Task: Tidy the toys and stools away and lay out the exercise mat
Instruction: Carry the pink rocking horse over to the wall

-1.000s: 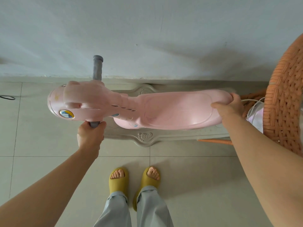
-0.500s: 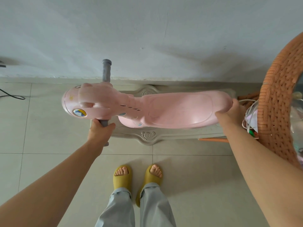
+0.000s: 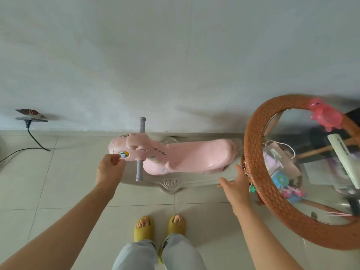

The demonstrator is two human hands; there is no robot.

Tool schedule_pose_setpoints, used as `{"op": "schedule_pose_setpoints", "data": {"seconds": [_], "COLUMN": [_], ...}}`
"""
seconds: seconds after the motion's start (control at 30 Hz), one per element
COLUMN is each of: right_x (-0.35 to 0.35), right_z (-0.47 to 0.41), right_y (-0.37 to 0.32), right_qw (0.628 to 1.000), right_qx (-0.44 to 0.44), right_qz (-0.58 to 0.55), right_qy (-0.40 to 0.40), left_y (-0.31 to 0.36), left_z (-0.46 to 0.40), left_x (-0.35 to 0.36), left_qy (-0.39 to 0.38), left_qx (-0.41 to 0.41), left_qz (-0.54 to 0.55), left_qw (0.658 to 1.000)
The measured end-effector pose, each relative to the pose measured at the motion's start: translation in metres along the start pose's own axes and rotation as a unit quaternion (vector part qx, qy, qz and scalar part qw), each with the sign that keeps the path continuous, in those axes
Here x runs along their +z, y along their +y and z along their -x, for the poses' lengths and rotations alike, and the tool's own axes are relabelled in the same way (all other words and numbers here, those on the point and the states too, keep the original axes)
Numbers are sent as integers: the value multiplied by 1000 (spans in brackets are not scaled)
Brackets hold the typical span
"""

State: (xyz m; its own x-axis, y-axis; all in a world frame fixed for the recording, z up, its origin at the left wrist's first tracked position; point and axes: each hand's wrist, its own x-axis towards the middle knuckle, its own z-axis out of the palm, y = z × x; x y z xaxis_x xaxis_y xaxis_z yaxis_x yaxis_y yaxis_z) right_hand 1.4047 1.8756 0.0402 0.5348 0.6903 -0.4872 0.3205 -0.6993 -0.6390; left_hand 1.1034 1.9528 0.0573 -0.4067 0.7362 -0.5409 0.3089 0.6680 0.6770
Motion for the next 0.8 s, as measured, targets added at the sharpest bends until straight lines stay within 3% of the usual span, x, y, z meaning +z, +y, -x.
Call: {"op": "schedule_pose_setpoints", "data": {"seconds": [0.37,0.6,0.8], "right_x": [-63,-71,-72], "right_z": [108,132,132], "right_y": [-92,-102,-106], "right_qw": [991,992,992], "right_qx": [-128,-120,-125], "right_qz": [-2,-13,12], "right_qy": [28,23,19], "left_y": [70,93,80], "left_z": [45,40,46], "left_x": [-88,-124,-138], "left_qy": [-37,-16,-6], "left_qx": [77,127,113], "left_qz": [62,84,89], "left_qw": [994,988,990]}}
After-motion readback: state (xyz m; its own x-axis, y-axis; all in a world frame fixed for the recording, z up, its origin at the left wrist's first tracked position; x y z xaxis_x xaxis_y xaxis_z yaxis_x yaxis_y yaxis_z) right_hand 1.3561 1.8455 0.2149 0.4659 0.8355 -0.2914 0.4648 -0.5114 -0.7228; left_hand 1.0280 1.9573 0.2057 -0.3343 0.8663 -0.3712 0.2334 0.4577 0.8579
